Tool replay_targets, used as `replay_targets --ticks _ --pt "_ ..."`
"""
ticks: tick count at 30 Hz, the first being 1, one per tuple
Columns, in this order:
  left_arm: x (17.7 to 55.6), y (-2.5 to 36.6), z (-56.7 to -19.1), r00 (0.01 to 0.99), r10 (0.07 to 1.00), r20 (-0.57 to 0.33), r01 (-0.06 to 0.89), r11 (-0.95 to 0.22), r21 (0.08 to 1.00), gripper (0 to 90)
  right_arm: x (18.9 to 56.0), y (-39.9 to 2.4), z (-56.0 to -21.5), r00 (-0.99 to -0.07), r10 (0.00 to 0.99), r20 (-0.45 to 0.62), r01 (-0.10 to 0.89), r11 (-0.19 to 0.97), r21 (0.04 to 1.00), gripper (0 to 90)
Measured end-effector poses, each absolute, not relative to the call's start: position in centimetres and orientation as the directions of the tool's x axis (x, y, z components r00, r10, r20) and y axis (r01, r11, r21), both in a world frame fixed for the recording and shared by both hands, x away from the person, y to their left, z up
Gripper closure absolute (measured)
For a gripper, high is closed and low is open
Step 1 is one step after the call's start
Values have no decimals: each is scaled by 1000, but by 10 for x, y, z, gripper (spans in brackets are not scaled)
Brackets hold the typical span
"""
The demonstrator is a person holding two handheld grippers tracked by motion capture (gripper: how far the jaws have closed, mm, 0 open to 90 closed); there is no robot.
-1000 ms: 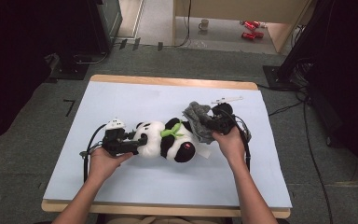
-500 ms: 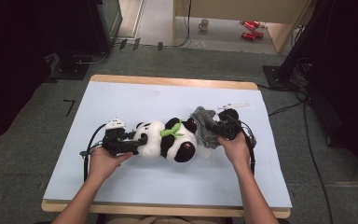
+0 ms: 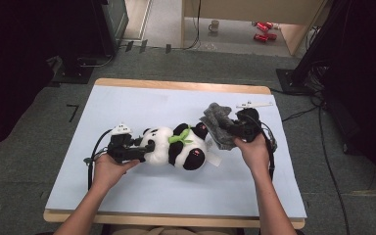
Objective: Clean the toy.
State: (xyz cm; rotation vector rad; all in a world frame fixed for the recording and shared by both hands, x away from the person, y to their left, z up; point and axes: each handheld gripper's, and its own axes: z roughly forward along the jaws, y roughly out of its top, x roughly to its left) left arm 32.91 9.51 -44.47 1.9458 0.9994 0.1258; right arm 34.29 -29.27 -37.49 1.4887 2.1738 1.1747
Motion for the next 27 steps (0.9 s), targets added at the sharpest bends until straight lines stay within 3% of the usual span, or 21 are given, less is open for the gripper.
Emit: replay_targets --ticks 14,27 --pt "329 94 -444 662 692 -286 593 -252 765 485 332 -258 -347 -546 814 199 598 213 773 758" --pt "326 94 -446 662 696 -277 587 -253 769 485 341 -216 -384 -622 758 199 634 337 696 758"
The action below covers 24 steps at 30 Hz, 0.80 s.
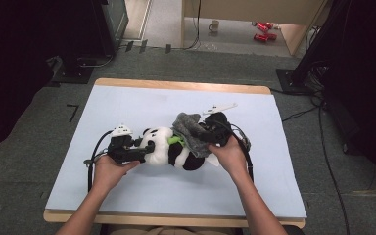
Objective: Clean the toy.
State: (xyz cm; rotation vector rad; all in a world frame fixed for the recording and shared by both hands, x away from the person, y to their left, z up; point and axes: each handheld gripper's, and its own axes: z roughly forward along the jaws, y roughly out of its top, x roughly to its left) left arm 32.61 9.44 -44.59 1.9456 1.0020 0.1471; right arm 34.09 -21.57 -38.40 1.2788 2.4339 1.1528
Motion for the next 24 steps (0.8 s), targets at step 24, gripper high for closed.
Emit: replay_targets --ticks 24 --pt "341 96 -445 660 672 -336 628 -249 737 507 327 -243 -418 -576 790 211 656 293 696 762"
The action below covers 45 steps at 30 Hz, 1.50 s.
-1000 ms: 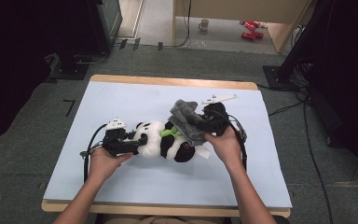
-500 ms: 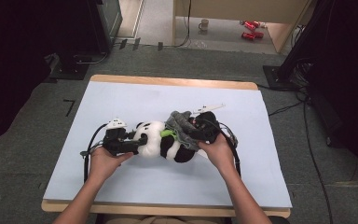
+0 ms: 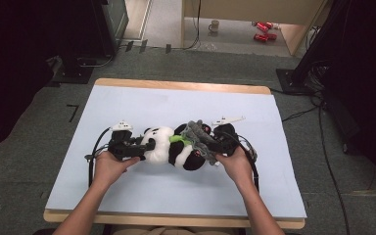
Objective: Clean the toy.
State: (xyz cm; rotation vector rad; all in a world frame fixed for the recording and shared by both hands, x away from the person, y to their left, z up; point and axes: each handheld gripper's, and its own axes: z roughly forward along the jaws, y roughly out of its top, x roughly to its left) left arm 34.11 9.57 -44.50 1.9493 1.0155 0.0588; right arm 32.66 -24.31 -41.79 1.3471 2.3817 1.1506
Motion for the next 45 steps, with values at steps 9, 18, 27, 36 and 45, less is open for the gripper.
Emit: replay_targets --ticks 9,18,27,36,45 --pt "342 95 -444 664 671 -330 626 -256 737 506 315 -253 -431 -544 798 258 672 232 703 765" --pt "347 96 -444 638 675 -371 652 -217 726 506 312 -270 -446 -506 831 229 711 252 656 764" --pt "354 97 -444 630 676 -382 658 -204 725 500 314 -279 -452 -466 840 278 753 212 623 763" --pt "355 98 -443 624 680 -386 663 -199 722 501 319 -292 -443 -425 866 263 762 186 620 764" --pt "353 95 -443 625 686 -373 655 -200 729 502 320 -300 -415 -428 862 272 710 134 692 763"
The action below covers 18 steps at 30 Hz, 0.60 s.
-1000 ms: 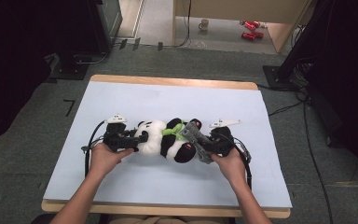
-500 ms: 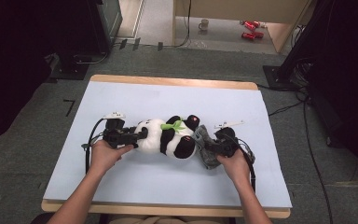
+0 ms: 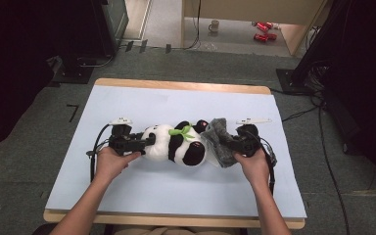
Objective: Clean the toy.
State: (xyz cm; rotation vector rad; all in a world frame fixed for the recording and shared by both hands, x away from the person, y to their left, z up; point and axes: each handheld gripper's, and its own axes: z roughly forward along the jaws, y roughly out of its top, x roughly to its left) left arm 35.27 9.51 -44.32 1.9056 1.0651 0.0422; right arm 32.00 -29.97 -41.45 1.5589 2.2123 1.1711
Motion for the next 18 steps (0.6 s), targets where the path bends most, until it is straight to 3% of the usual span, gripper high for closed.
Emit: replay_targets --ticks 11,18 --pt "344 93 -444 634 697 -336 631 -215 745 503 329 -280 -383 -492 838 236 645 169 745 763" --pt "336 89 -443 638 708 -302 617 -235 751 504 336 -255 -384 -543 809 223 630 218 746 764"
